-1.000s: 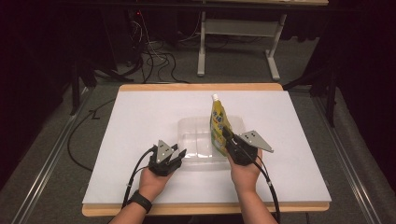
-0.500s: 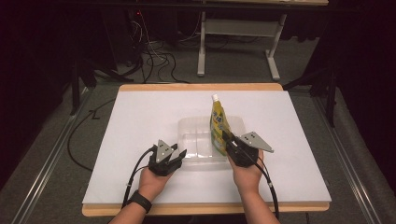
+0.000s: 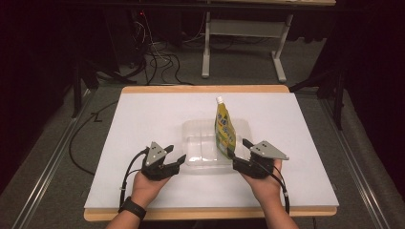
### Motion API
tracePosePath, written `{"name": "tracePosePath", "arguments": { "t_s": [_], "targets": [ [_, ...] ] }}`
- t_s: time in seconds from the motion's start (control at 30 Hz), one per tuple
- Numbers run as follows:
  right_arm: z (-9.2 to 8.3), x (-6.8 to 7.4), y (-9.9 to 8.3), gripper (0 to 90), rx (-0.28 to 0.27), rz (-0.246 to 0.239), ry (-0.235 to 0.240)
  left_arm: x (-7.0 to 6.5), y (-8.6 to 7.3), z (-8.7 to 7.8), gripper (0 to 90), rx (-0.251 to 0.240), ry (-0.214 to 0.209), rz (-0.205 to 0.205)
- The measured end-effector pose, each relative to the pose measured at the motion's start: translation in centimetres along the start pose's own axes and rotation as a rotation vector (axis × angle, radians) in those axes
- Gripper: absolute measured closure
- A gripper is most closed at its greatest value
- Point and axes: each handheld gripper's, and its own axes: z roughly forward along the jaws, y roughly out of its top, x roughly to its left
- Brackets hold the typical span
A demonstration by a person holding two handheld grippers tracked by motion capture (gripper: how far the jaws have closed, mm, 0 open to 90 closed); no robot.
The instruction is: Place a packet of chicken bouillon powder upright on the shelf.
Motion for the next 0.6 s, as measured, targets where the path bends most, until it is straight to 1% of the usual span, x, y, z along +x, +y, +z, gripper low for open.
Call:
{"name": "tracePosePath", "arguments": {
  "t_s": [0.07, 0.13, 0.17, 0.33, 0.4, 0.43, 0.47, 0.5, 0.53, 0.57, 0.6],
  "targets": [
    [-0.9, -0.5, -0.3, 33.0, -0.003, -0.009, 0.014, 0.3, 0.1, -0.6, 39.1, -0.007, 0.003, 0.0],
    [-1.9, -1.6, -0.7, 33.0, -0.009, -0.018, 0.009, 0.9, 0.1, -1.3, 38.4, -0.005, 0.012, -0.004],
    [-2.4, -2.2, -0.9, 33.0, -0.008, -0.017, -0.003, 1.2, 0.1, -1.6, 37.9, -0.009, 0.016, -0.01],
    [-4.4, -6.2, -2.0, 32.0, -0.007, 0.046, -0.064, 2.8, -0.1, -3.0, 36.9, -0.026, 0.047, -0.051],
    [-5.2, -7.6, -2.5, 31.8, -0.009, 0.06, -0.09, 3.5, -0.4, -3.6, 36.3, -0.032, 0.048, -0.092],
    [-5.7, -8.3, -2.8, 31.7, -0.01, 0.071, -0.11, 3.8, -0.6, -3.9, 36.0, -0.032, 0.048, -0.11],
    [-6.3, -8.9, -3.2, 31.7, -0.014, 0.074, -0.128, 4.0, -0.8, -4.3, 35.9, -0.03, 0.051, -0.116],
    [-6.8, -9.6, -3.6, 31.7, -0.021, 0.08, -0.148, 4.2, -1.2, -4.7, 35.6, -0.018, 0.056, -0.108],
    [-7.3, -10.2, -4.1, 31.7, -0.028, 0.088, -0.168, 4.4, -1.8, -5.1, 35.3, 0.007, 0.07, -0.078],
    [-7.7, -10.9, -4.6, 31.7, -0.038, 0.112, -0.179, 4.5, -2.3, -5.5, 34.7, 0.028, 0.086, -0.055],
    [-8.0, -11.4, -4.9, 31.7, -0.041, 0.129, -0.188, 4.8, -2.7, -5.9, 34.3, 0.038, 0.098, -0.053]
  ]
}}
